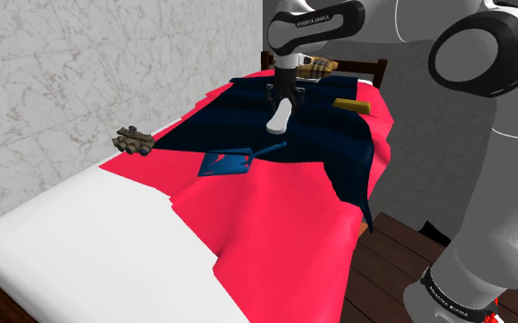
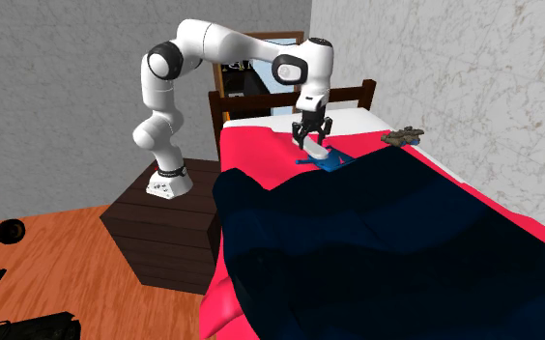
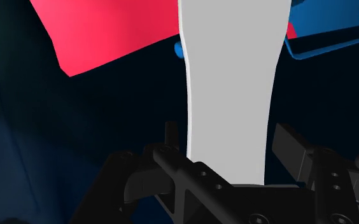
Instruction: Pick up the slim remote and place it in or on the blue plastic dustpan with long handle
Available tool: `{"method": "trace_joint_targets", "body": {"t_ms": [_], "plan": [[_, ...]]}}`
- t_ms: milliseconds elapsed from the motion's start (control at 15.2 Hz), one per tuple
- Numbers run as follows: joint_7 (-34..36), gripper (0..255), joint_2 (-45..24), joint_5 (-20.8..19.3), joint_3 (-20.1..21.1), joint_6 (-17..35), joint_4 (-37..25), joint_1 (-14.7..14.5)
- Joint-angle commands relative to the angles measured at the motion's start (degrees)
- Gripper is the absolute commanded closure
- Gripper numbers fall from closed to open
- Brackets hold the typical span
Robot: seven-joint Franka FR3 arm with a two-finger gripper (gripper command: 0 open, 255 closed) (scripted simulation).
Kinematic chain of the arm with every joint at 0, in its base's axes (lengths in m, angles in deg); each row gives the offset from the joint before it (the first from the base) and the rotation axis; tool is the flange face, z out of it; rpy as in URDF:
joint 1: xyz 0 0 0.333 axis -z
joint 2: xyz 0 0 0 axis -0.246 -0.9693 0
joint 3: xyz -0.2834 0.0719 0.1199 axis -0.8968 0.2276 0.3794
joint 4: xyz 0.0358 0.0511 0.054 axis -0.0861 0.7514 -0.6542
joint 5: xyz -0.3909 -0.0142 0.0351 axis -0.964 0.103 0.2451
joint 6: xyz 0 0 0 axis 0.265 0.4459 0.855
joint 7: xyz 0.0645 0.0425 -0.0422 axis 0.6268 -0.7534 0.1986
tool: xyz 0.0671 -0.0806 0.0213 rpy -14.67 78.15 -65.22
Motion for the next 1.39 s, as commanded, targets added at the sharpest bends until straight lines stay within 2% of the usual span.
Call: {"method": "trace_joint_targets", "body": {"t_ms": [0, 462, 1320], "plan": [[2.6, 255, -1.1, -0.3, 0.9, -0.3, -1.6, -1.6], [11.1, 255, -7.4, -1.4, 3.7, -3.6, -11.2, -7.4], [11.1, 255, -7.8, -1.4, 3.6, 6.3, -1.7, -7.3]]}}
